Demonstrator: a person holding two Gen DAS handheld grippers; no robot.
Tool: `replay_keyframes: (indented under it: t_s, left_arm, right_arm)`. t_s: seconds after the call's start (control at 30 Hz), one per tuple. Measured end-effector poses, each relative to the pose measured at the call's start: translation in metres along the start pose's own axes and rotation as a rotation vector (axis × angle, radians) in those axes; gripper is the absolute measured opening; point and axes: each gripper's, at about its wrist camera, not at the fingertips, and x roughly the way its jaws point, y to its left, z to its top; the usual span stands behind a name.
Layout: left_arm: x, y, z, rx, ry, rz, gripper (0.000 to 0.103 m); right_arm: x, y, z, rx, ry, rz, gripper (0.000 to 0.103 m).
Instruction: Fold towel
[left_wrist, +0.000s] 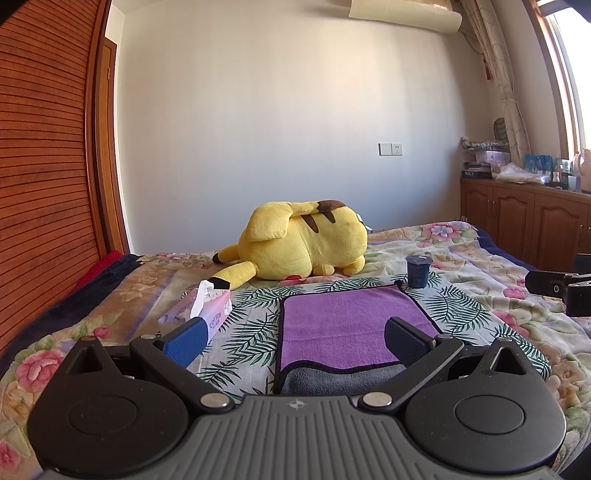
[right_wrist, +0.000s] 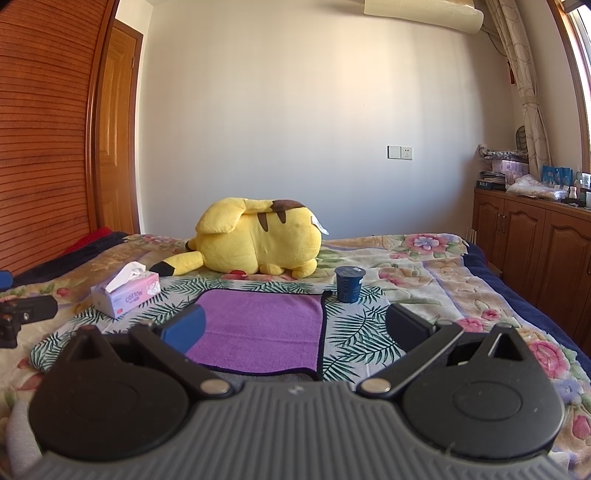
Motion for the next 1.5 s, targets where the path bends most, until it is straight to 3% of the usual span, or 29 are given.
replay_keyframes:
  t_s: [0.57,1.2,1.33,1.5]
  left_arm:
    - [0.001,0.006,-0.003,0.006,0.014,-0.004,0.087]
    - [0.019,-0.005,-0.006,0.022,0.105,-0.03,0.087]
    - [0.022,-0.003,-0.004,0.021,0.115,-0.03,0.087]
    - [0.027,-0.002,-0.004,0.014,0.129,-0.052,0.087]
  right_arm:
    - [0.001,0.005,0.003,-0.003,0.006,-0.001,0.103]
    - [0.025,0.012,-0.003,-0.008,0.117,0.059,0.103]
    - [0.035,0.014,-0.004,-0.02,0.168,0.087,0.086]
    - [0.044,0.016,-0.007,-0.04,0.21,0.11,0.086]
